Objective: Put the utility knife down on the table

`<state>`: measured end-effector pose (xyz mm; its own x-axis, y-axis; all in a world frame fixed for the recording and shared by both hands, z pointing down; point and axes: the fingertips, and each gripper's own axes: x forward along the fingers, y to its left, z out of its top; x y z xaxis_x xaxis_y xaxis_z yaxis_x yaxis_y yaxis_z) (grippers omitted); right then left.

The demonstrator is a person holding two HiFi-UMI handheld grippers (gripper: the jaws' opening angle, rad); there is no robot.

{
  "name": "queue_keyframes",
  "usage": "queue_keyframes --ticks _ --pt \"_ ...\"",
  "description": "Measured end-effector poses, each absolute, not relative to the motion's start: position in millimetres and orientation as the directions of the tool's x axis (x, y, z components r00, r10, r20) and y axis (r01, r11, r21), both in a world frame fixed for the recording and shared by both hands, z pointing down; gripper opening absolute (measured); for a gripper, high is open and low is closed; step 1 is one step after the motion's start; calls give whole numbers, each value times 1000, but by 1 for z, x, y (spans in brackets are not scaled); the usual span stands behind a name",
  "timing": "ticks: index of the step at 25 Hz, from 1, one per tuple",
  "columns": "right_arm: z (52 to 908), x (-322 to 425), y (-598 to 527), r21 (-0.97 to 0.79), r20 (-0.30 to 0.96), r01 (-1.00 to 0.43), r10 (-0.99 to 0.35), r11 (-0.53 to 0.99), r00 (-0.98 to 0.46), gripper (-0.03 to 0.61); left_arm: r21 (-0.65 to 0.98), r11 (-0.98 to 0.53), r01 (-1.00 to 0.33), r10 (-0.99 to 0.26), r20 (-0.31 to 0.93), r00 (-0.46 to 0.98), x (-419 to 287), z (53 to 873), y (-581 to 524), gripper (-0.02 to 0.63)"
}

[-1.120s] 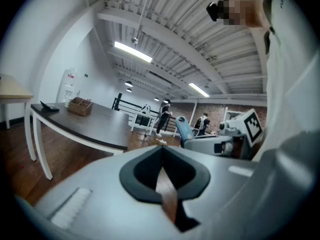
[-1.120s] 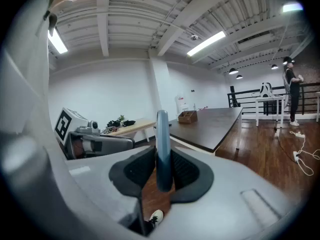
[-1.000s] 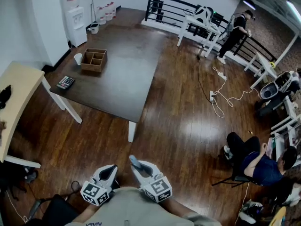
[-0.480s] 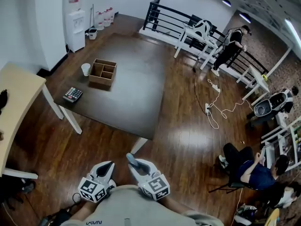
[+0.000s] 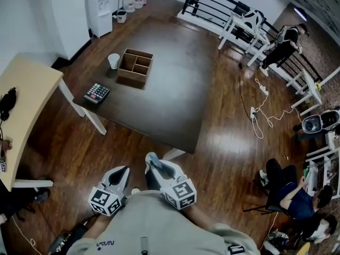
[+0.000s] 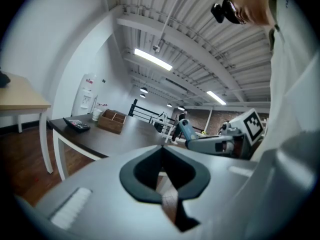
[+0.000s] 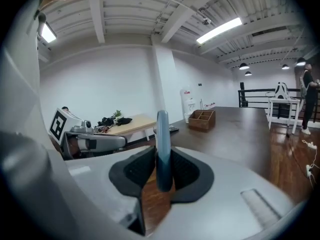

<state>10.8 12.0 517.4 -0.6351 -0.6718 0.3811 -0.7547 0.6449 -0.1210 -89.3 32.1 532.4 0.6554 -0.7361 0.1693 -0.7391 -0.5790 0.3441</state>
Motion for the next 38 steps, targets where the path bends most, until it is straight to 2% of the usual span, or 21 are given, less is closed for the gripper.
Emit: queue_keyframes --ticks 8,20,31,38 --pt "533 2 -104 -206 352 -744 -661 636 -663 91 267 -531 -804 -750 293 593 -110 531 -62 2" --pt "633 78 -282 -164 583 -812 -609 561 -538 91 239 -621 -746 -637 399 659 -45 530 -225 2" --pt "686 104 -302 -95 745 -856 -534 508 -399 91 277 -721 -635 -452 506 735 20 577 -294 2" --pt "696 113 -299 -59 767 -864 -532 500 -360 92 297 -772 -562 -354 532 769 45 594 -291 2"
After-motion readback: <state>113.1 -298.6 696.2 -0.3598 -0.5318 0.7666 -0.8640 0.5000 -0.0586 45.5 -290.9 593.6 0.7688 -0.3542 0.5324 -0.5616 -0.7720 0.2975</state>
